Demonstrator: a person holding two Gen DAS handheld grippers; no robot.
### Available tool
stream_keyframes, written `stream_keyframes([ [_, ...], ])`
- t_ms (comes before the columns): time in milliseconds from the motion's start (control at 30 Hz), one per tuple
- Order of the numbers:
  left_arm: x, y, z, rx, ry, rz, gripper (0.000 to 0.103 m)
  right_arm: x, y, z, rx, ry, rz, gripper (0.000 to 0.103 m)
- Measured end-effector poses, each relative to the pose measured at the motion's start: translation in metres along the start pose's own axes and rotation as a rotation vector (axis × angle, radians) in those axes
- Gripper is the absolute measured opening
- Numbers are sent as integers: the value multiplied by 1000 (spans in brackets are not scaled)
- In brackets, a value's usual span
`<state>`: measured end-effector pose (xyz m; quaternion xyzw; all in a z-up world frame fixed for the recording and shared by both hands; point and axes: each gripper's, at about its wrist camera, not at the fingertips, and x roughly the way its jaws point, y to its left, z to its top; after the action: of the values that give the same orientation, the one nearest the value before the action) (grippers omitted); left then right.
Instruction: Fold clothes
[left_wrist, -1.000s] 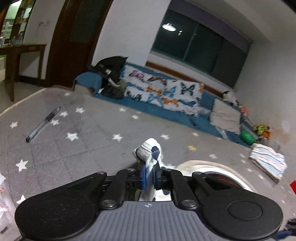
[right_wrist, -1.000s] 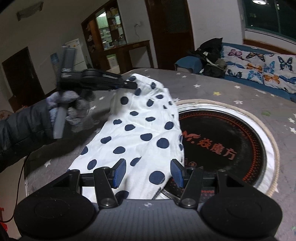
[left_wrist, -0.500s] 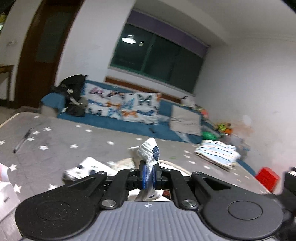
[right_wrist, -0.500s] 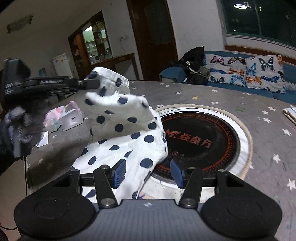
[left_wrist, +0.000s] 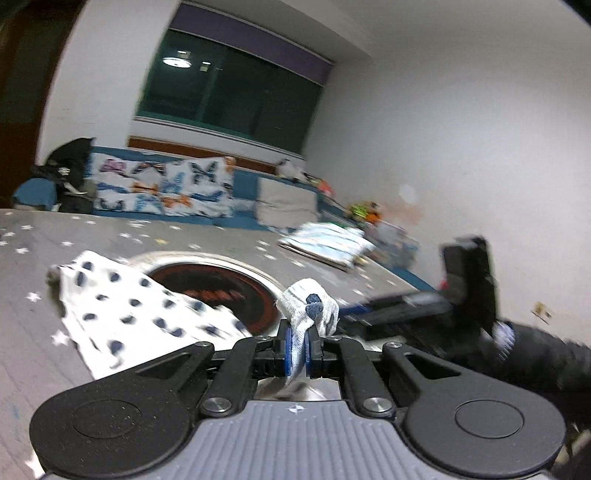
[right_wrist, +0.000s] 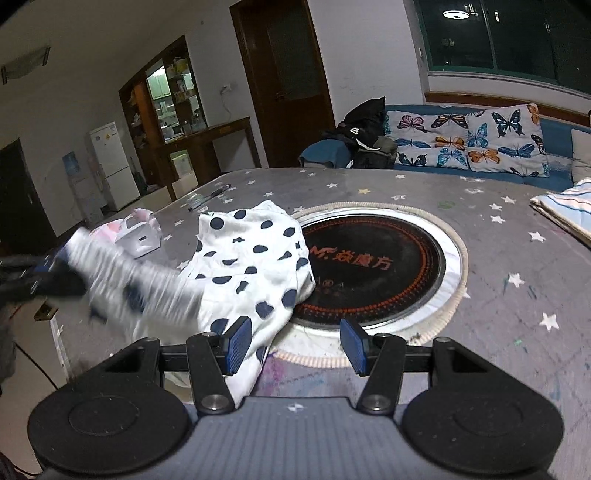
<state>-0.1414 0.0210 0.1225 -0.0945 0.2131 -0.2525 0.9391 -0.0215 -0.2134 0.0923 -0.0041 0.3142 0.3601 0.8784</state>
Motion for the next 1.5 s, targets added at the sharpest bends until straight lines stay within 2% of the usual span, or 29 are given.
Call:
stream_keyframes([
  [167, 7, -7, -20, 13, 95, -39, 8, -7, 0, -6, 12, 9, 14, 54],
  [333, 8, 2, -24, -36, 96, -23, 8, -17, 2, -12, 9, 26, 36, 54],
  [433, 7, 4, -27, -37, 104, -14, 8, -30, 9, -18, -8, 58, 94, 54],
  [733, 12, -4, -46, 39, 176, 8, 10, -55, 51, -37, -155, 137, 262, 54],
  [933, 11, -11, -54, 82, 193, 1, 10, -56, 68, -45, -251, 172, 255, 54],
  [967, 11, -13, -54, 92, 193, 0, 10, -54, 71, -47, -271, 176, 246, 53],
  [1033, 9, -16, -55, 112, 193, -2, 12, -49, 76, -50, -302, 180, 226, 40],
  [1100, 7, -17, -55, 122, 190, -4, 12, -51, 77, -50, -309, 168, 226, 23],
  [1167, 4, -18, -55, 130, 182, -12, 12, -60, 80, -47, -351, 133, 213, 14],
  [1233, 3, -18, -57, 140, 183, -27, 16, -68, 83, -45, -396, 109, 199, 14],
  [1300, 4, -20, -59, 147, 202, -41, 21, -71, 85, -46, -420, 133, 193, 13],
  [1400, 0, -19, -61, 150, 218, -63, 27, -72, 81, -51, -407, 193, 206, 14],
  [1500, -8, -16, -59, 154, 218, -79, 34, -74, 73, -43, -351, 187, 212, 16],
])
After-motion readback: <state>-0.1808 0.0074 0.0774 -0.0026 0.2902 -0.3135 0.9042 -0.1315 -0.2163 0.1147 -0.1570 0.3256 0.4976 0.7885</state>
